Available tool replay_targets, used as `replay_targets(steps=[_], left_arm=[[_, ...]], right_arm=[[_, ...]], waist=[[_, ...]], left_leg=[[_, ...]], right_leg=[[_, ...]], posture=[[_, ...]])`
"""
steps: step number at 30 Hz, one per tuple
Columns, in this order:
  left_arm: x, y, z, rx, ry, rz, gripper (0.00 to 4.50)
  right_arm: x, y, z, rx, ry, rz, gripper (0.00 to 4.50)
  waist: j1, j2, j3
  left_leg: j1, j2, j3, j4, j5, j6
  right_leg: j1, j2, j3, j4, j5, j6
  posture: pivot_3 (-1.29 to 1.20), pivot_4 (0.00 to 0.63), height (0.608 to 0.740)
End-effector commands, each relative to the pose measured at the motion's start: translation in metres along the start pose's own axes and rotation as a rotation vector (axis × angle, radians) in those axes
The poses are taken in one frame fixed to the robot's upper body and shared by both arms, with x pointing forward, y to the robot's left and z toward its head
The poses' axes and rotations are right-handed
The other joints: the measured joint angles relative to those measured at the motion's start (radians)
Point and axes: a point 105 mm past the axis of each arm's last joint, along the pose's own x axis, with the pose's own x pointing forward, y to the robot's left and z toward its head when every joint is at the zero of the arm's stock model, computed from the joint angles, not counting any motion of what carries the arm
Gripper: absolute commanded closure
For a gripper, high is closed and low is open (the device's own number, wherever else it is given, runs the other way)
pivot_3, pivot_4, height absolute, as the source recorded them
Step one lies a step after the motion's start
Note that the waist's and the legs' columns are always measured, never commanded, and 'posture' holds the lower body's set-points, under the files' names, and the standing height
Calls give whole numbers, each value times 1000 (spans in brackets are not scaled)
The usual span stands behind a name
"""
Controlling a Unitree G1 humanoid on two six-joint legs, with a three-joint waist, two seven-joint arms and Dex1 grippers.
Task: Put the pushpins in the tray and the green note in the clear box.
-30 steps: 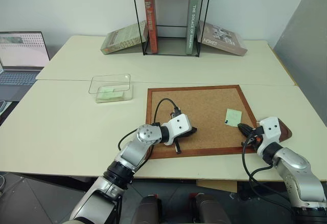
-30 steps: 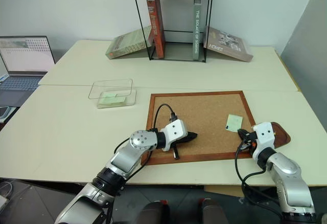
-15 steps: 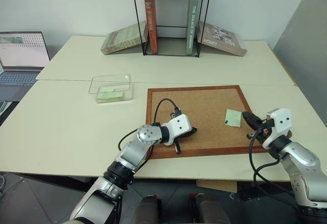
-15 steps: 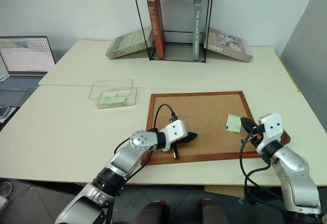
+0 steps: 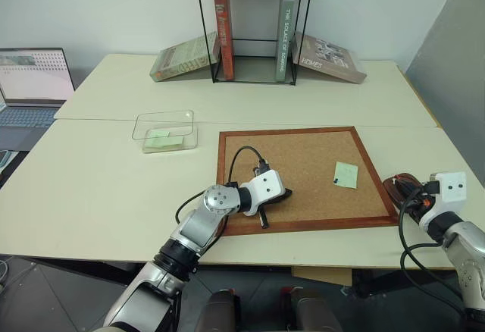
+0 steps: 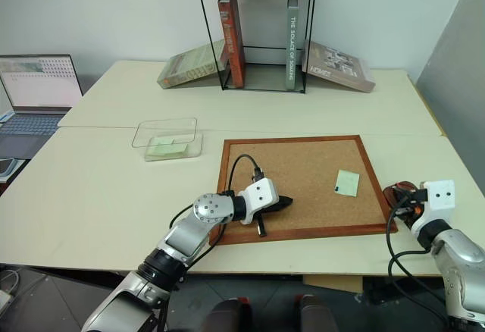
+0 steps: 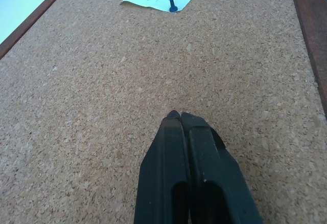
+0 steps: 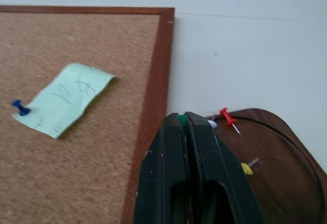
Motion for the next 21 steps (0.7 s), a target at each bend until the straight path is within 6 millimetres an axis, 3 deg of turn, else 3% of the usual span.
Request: replay_targets(steps=[1,5,7,8,18,21], left_arm=[[2,-22,-37,-55,134,-63,4500],[3,-23,-37,-53,133,-65,4500],[3,-23,-37,-52,133,-64,4500],[3,-23,-37,-52,132,-64,4500],[4,-24,-38,-55,134,-64,4500],[4,-24,-38,-55,133,-62,4500]], right_arm=[[-2,-14,5,-41,-9,-69,4474],[1,-19,1,-59,16,-101,4474],[1,-22,1,-65,21,-121,4038],[1,-23,1,-63,19,-126,4032],[1,-23,15,-69,-29,-118,1903],[1,-19,23,-58,-72,-92,1584]], waist=[[0,0,0],[0,0,0],[0,0,0],[0,0,0],[0,1,-1],[0,1,-1]], left_leg=[[0,0,0,0,0,0],[0,0,0,0,0,0],[0,0,0,0,0,0],[0,0,0,0,0,0],[0,-1,0,0,0,0],[0,-1,0,0,0,0]], right_leg=[[0,0,0,0,0,0],[0,0,0,0,0,0],[0,0,0,0,0,0],[0,0,0,-1,0,0],[0,0,0,-1,0,0],[0,0,0,-1,0,0]], posture=[[0,150,740],[0,150,740],[0,150,740],[0,150,740],[0,150,740],[0,150,740]])
